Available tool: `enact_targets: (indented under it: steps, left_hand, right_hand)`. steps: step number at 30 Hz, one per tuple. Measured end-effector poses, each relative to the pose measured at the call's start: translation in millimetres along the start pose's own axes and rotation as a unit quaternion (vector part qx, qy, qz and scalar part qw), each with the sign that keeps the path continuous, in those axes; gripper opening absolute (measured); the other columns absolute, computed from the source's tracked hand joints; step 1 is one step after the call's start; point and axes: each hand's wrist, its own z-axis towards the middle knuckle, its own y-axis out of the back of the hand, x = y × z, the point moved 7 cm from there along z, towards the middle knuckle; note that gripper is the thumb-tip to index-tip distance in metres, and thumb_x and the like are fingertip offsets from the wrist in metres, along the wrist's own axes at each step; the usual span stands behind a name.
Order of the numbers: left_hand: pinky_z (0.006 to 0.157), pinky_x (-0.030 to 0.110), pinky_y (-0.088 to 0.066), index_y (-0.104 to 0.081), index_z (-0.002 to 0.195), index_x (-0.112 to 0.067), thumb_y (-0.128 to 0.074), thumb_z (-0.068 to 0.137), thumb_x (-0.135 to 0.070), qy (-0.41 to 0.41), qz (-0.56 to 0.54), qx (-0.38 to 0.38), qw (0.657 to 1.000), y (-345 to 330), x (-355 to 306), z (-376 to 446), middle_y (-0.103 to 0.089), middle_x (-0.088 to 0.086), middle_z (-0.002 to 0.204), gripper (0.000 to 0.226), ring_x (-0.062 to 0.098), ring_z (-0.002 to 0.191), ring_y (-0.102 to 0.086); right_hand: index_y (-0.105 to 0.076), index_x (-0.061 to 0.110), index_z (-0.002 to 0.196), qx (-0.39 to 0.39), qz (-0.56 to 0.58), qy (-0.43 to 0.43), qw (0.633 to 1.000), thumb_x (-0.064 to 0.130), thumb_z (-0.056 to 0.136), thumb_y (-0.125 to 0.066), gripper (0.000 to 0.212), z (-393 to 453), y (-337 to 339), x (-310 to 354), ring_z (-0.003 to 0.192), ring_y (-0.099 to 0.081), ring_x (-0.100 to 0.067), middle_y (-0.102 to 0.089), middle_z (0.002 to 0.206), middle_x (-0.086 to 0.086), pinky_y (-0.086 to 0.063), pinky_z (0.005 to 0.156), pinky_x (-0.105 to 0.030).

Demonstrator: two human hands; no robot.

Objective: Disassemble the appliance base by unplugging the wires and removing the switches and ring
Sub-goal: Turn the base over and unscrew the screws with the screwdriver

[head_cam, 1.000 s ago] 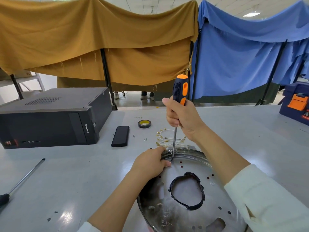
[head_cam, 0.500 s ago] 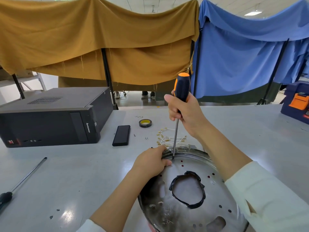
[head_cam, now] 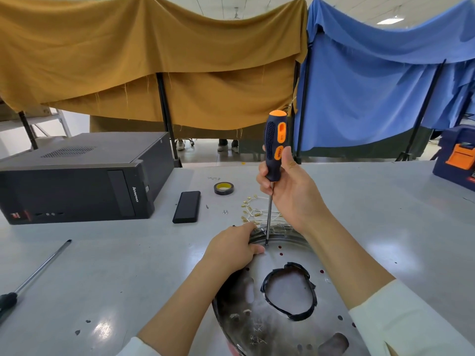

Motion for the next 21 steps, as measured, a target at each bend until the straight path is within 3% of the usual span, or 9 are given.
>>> enact_targets:
  steps: [3, 5, 10, 14, 17, 21]
  left_hand:
    - [0.081, 0.031, -0.042, -0.044, 0.130, -0.026, -0.056, 0.088, -0.046, -0.001, -0.001, -0.002, 1.000, 0.2, 0.1, 0.6, -0.060, 0.003, 0.122, 0.048, 0.025, 0.110, -0.055]
    - [0.081, 0.032, -0.043, -0.044, 0.131, -0.026, -0.056, 0.088, -0.046, -0.001, 0.000, -0.003, 1.000, 0.5, 0.1, 0.5, -0.060, 0.003, 0.123, 0.048, 0.025, 0.110, -0.055]
    - [0.081, 0.031, -0.043, -0.043, 0.131, -0.026, -0.056, 0.089, -0.046, 0.003, 0.000, -0.001, 1.000, -0.1, 1.3, 0.5, -0.060, 0.003, 0.123, 0.048, 0.025, 0.109, -0.055]
    - [0.080, 0.031, -0.043, -0.043, 0.132, -0.027, -0.056, 0.088, -0.046, 0.004, -0.004, -0.003, 1.000, -0.1, 1.9, 0.3, -0.060, 0.003, 0.122, 0.049, 0.024, 0.109, -0.055]
    - [0.083, 0.031, -0.043, -0.043, 0.132, -0.027, -0.056, 0.088, -0.047, 0.003, -0.001, -0.005, 1.000, -0.1, 1.9, 0.5, -0.060, 0.002, 0.124, 0.050, 0.024, 0.111, -0.055]
    - [0.087, 0.033, -0.044, -0.043, 0.133, -0.027, -0.056, 0.088, -0.047, 0.004, -0.003, -0.003, 1.000, -0.4, 2.5, 0.5, -0.059, 0.003, 0.126, 0.051, 0.025, 0.113, -0.054]
  right_hand:
    - [-0.046, 0.011, 0.095, -0.019, -0.011, 0.007, 1.000, 0.028, 0.082, -0.062, 0.027, -0.9, 4.1, -0.4, 0.056, -0.039, -0.011, -0.050, 0.069, 0.001, -0.030, 0.053, -0.020]
    - [-0.050, 0.008, 0.097, -0.015, -0.003, 0.011, 1.000, 0.027, 0.086, -0.054, 0.022, -1.8, 5.2, -2.2, 0.058, -0.041, -0.012, -0.053, 0.073, -0.001, -0.032, 0.053, -0.020]
    - [-0.058, 0.004, 0.107, -0.021, 0.005, -0.010, 1.000, 0.041, 0.089, -0.043, 0.044, -2.2, 4.4, -5.0, 0.059, -0.036, -0.010, -0.050, 0.079, -0.002, -0.030, 0.054, -0.021]
    - [-0.048, 0.008, 0.098, -0.050, -0.003, 0.008, 0.999, 0.025, 0.083, -0.058, 0.025, -3.7, 9.6, -1.7, 0.058, -0.036, -0.010, -0.047, 0.077, -0.003, -0.030, 0.056, -0.022]
    - [-0.049, 0.007, 0.094, -0.049, 0.001, 0.013, 0.999, 0.024, 0.086, -0.053, 0.020, -4.8, 11.4, -2.4, 0.058, -0.037, -0.012, -0.054, 0.076, -0.003, -0.031, 0.056, -0.022]
    - [-0.057, 0.002, 0.107, -0.040, 0.001, -0.001, 0.999, 0.036, 0.092, -0.039, 0.042, -5.2, 8.0, -5.6, 0.060, -0.035, -0.011, -0.054, 0.081, -0.004, -0.030, 0.057, -0.023]
